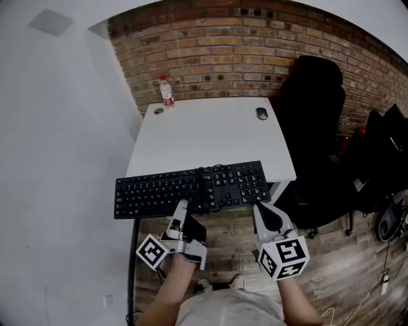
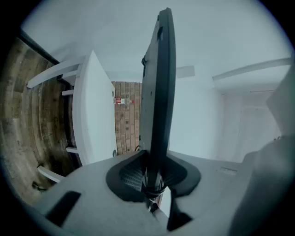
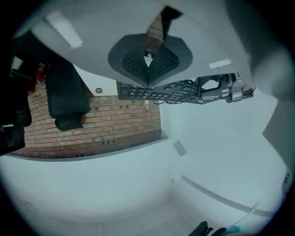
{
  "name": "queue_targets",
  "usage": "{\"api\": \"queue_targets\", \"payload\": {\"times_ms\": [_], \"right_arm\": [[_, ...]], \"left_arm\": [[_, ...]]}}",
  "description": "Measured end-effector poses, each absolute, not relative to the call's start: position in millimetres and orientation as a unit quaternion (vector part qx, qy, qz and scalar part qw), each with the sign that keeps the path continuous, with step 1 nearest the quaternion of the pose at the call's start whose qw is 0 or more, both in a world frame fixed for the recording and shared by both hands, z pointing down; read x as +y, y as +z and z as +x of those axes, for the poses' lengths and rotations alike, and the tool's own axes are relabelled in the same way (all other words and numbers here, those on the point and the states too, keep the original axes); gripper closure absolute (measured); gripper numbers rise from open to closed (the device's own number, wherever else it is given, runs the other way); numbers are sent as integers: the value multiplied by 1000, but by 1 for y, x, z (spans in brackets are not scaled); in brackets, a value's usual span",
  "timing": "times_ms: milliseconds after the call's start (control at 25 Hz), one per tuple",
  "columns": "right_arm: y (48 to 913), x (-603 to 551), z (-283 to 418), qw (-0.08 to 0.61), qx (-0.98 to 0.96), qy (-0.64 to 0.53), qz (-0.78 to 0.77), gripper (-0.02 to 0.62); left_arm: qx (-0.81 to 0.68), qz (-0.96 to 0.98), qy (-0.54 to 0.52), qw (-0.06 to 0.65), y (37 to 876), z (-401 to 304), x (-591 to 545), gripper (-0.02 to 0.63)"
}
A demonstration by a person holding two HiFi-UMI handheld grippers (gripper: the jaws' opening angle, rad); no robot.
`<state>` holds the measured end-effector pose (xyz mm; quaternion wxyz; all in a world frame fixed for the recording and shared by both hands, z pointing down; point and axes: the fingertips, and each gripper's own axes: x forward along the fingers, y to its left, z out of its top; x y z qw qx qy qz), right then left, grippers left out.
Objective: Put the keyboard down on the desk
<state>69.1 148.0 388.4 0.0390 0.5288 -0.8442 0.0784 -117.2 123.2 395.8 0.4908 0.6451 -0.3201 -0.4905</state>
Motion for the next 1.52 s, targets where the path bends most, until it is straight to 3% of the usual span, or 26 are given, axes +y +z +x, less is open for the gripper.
{"api": "queue_targets", "payload": {"times_ms": [920, 1520], "right_arm": [[397, 117, 140, 39, -857, 85, 508, 589], [412, 51, 132, 46, -860, 91, 499, 588]], "left_arm": [[-336, 636, -499, 483, 399, -49, 83, 535], [-337, 631, -495, 494, 417, -47, 19, 535]]}}
